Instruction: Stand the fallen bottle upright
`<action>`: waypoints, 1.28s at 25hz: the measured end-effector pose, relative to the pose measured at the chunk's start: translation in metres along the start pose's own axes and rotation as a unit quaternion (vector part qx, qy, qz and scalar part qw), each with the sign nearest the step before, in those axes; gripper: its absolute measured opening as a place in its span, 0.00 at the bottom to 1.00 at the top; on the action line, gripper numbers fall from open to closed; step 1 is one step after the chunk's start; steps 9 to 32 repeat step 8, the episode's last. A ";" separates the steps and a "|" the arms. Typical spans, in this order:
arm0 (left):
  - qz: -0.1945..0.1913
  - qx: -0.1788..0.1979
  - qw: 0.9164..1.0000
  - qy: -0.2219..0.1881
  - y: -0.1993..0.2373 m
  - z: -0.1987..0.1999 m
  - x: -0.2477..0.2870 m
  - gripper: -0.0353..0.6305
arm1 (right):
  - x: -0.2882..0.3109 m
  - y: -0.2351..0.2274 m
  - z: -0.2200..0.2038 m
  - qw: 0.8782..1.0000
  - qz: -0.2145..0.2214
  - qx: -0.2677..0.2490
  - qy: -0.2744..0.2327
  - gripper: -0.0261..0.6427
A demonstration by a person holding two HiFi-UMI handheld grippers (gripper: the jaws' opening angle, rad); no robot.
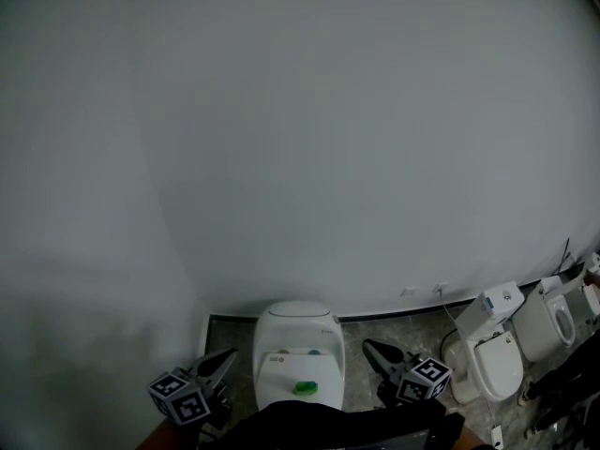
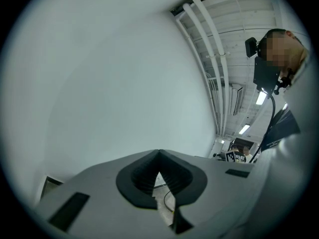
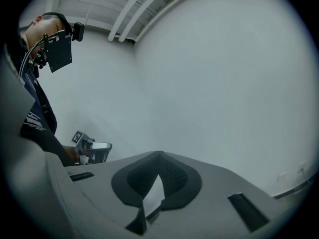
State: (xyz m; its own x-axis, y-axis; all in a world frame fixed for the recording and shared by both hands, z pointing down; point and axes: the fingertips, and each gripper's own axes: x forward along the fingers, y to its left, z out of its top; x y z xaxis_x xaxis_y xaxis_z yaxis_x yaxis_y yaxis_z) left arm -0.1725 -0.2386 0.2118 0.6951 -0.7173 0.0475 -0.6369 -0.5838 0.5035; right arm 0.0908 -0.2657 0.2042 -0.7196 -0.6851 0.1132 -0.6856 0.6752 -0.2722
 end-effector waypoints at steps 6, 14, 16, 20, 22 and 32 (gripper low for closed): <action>0.001 -0.001 1.000 -0.004 0.002 -0.008 0.002 0.07 | -0.002 -0.004 -0.009 1.000 0.000 -0.005 0.003 0.05; 0.002 -0.001 1.000 -0.007 0.003 -0.014 0.002 0.07 | -0.004 -0.004 -0.014 1.000 -0.003 -0.007 0.013 0.05; 0.002 -0.001 1.000 -0.007 0.003 -0.014 0.002 0.07 | -0.004 -0.004 -0.014 1.000 -0.003 -0.007 0.013 0.05; 0.002 -0.001 1.000 -0.007 0.003 -0.014 0.002 0.07 | -0.004 -0.004 -0.014 1.000 -0.003 -0.007 0.013 0.05; 0.002 -0.001 1.000 -0.007 0.003 -0.014 0.002 0.07 | -0.004 -0.004 -0.014 1.000 -0.003 -0.007 0.013 0.05; 0.002 -0.001 1.000 -0.007 0.003 -0.014 0.002 0.07 | -0.004 -0.004 -0.014 1.000 -0.003 -0.007 0.013 0.05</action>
